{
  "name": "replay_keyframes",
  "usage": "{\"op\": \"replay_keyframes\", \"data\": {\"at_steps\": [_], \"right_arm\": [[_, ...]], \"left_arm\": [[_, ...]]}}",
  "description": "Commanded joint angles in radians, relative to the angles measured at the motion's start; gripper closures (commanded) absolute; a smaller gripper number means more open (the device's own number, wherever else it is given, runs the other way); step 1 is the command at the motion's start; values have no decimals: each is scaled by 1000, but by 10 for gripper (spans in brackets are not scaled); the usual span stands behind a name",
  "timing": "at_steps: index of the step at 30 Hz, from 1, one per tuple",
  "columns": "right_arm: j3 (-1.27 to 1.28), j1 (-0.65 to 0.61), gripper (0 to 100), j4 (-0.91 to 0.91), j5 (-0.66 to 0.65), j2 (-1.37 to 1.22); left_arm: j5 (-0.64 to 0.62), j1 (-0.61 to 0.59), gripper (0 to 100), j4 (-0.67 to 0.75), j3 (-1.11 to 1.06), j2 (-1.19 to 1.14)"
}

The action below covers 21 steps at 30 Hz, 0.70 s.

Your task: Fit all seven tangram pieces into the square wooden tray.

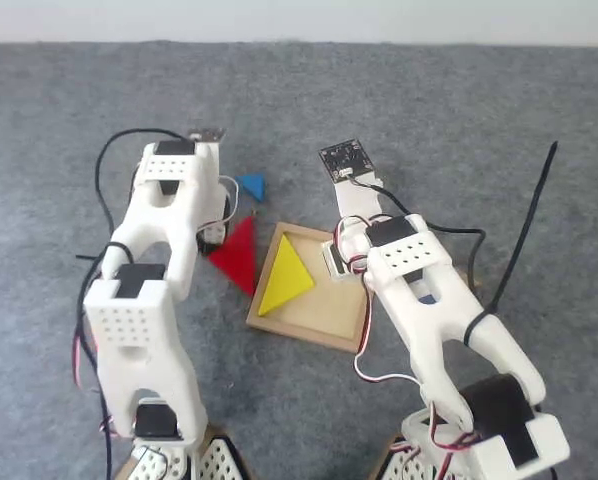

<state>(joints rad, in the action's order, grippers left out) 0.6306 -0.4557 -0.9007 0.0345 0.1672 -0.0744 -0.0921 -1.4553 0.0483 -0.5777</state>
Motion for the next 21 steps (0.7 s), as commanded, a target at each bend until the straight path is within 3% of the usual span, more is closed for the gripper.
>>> {"op": "replay_keyframes", "data": {"at_steps": [1,6,11,16,21], "right_arm": [[-8,13,987,12,2,68],[-26,7,972,-4,0,71],[-221,-88,875,-173,6,48],[-393,-274,884,-162,78,-88],[-563,-344,885,-70,173,-363]], "left_arm": [[31,14,987,46,-170,137],[81,-29,987,181,-415,394],[17,-324,987,281,-504,578],[12,-569,987,318,-526,562],[61,-672,987,371,-559,511]]}}
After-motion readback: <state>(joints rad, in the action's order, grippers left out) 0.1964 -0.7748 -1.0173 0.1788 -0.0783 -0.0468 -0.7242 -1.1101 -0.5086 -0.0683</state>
